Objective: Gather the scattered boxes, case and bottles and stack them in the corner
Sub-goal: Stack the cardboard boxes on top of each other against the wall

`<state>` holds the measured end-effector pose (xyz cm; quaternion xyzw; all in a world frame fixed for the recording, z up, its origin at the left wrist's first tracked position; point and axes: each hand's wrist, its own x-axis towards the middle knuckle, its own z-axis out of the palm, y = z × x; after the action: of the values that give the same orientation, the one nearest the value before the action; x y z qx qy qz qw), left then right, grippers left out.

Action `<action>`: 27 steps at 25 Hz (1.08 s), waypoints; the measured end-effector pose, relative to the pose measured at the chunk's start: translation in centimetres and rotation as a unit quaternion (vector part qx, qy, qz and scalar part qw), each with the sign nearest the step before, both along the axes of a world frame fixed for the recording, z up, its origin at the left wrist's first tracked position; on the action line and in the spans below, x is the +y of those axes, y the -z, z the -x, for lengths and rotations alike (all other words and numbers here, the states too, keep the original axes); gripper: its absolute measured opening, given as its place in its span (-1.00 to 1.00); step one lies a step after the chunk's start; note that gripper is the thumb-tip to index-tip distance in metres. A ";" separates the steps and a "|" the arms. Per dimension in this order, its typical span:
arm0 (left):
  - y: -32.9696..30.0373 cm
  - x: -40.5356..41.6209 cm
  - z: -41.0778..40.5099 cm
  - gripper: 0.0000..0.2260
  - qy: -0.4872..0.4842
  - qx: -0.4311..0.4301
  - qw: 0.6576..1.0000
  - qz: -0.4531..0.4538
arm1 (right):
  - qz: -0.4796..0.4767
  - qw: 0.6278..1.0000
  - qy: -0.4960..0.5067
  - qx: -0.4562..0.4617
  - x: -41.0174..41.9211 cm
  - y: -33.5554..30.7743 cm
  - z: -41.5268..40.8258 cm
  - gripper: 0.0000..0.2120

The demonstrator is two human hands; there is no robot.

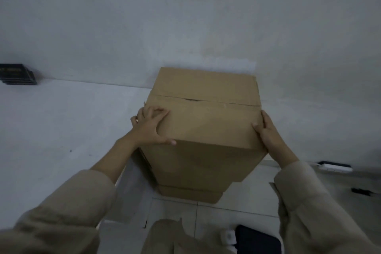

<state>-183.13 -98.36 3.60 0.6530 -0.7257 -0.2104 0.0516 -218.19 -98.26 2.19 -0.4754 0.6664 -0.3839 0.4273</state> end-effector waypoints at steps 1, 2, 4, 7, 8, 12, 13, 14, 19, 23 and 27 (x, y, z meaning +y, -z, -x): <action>0.2 -0.4 -0.2 0.10 0.018 -0.031 0.999 -0.002 | 0.003 1.000 0.002 -0.008 -0.3 0.2 -0.1 -0.43; 0.4 -0.7 -0.3 0.10 0.024 -0.054 0.998 0.005 | 0.007 1.000 0.004 -0.017 -0.7 0.2 -0.2 -0.43; 0.6 -1.2 -0.3 0.07 0.018 -0.077 0.997 0.026 | 0.011 0.999 0.010 -0.037 -1.3 0.2 -0.3 -0.43; 0.6 -1.8 0.0 0.04 0.012 -0.082 0.996 0.033 | 0.014 0.999 0.016 -0.044 -2.1 0.2 -0.2 -0.44; 0.6 -1.9 -0.1 0.04 0.013 -0.081 0.996 0.032 | 0.020 0.999 0.017 -0.042 -2.1 0.3 -0.2 -0.45; 0.8 -1.3 -0.5 0.00 -0.002 -0.073 0.996 0.051 | 0.062 0.997 0.028 -0.040 -1.4 0.7 -0.5 -0.53; 0.9 -0.8 -0.6 -0.02 -0.018 -0.066 0.996 0.056 | 0.064 0.996 0.033 -0.050 -1.1 0.6 -0.8 -0.56; 0.9 -0.3 -0.6 -0.06 -0.036 -0.058 0.996 0.061 | 0.064 0.995 0.039 -0.061 -0.8 0.6 -1.2 -0.59; 1.8 4.3 0.6 -0.33 -0.099 -0.016 0.989 0.107 | 0.056 0.996 0.056 -0.051 2.4 0.9 -1.1 -0.60; 3.7 9.0 2.1 -0.29 -0.111 0.041 0.986 0.115 | -0.027 0.996 0.015 -0.086 6.8 2.9 0.3 -0.46; 7.3 11.0 3.8 -0.28 -0.116 0.089 0.986 0.086 | -0.019 0.990 -0.041 -0.131 10.7 7.3 -0.4 -0.55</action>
<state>-186.93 -87.36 -3.66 0.7045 -0.6530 -0.1975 0.1957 -217.80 -87.57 -5.10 -0.4395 0.5917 -0.4123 0.5355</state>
